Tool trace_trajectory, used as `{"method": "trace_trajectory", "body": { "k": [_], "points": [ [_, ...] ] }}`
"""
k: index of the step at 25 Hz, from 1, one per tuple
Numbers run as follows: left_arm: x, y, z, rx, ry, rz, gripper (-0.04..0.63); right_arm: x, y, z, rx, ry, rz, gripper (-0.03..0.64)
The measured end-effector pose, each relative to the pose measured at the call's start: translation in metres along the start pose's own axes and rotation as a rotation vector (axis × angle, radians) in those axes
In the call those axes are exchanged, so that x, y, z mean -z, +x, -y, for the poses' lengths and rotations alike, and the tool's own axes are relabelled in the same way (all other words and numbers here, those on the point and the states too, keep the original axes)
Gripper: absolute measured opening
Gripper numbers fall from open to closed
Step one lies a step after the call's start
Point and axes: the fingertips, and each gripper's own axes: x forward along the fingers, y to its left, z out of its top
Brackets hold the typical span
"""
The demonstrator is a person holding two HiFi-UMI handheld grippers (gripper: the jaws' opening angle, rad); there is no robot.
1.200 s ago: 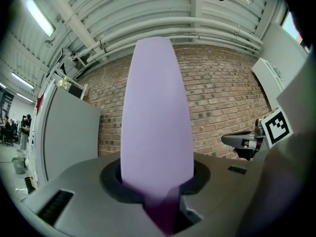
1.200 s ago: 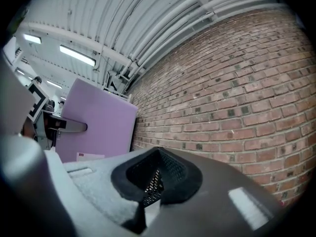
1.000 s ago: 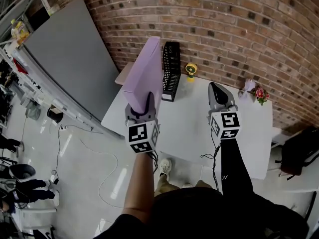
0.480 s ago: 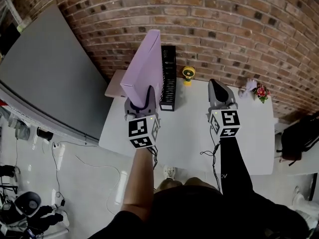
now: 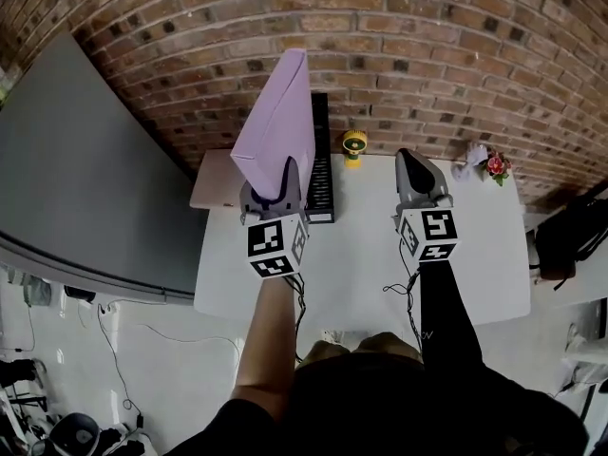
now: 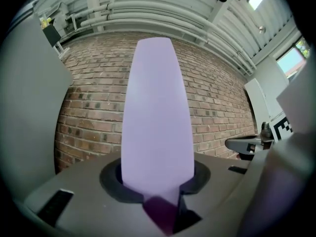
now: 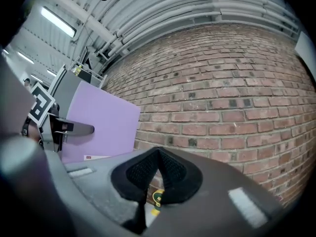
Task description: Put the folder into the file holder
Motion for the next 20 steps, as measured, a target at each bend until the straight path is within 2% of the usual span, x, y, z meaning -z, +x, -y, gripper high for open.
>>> {"method": "trace_trajectory", "body": {
  "k": [7,12,20],
  "points": [
    [0.004,0.026,-0.002,0.044,-0.015,0.008,0.135,0.016,0.006,0.000,0.045,-0.001,-0.038,-0.002],
    [0.006,0.044,-0.005,0.031,-0.015,0.024,0.135,0.026,0.018,0.002,0.037,0.001,-0.054,0.000],
    [0.019,0.073,0.004,0.008,-0.012,0.002,0.135,0.040,0.046,0.020,0.005,0.027,-0.069,0.000]
  ]
}}
